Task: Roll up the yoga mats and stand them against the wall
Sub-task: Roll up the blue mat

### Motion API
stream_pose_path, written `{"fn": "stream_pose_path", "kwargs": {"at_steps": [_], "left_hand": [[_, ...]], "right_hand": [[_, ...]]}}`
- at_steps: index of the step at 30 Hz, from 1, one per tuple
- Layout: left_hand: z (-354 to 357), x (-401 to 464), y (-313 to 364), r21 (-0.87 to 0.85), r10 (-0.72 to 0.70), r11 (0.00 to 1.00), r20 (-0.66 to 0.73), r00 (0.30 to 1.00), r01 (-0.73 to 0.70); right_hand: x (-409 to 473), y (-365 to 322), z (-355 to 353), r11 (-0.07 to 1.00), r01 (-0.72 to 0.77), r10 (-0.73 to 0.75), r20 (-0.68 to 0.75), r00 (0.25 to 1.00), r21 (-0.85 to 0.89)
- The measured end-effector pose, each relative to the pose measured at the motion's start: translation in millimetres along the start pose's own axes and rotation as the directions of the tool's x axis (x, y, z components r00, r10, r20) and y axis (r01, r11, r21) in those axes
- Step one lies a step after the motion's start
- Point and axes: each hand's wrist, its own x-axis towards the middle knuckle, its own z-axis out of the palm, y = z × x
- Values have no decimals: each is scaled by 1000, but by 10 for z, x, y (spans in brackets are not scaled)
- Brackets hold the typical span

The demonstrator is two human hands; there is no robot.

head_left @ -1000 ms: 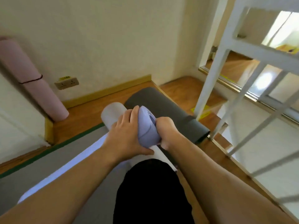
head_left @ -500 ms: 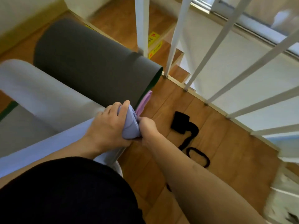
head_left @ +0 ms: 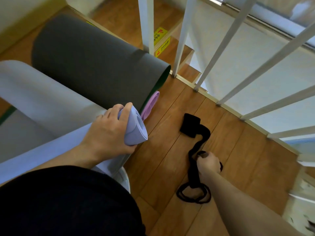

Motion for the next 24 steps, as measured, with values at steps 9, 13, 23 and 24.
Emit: {"fn": "stream_pose_path", "kwargs": {"at_steps": [9, 13, 23, 24], "left_hand": [[-476, -272, -160, -212, -70, 977, -148, 986, 38], [-1012, -585, -260, -293, -94, 956, -289, 953, 6], [-2224, -2507, -524, -498, -493, 848, -613, 617, 182], [-2290, -2735, -552, -533, -543, 821, -622, 564, 202]], "right_hand": [[-323, -553, -737, 721, -57, 68, 11, 998, 691], [-949, -1214, -1347, 87, -339, -222, 350, 910, 937], [-4584, -2887, -1690, 260, 736, -940, 337, 45, 626], [-4921, -2912, -1616, 167, 854, -933, 359, -24, 493]]}}
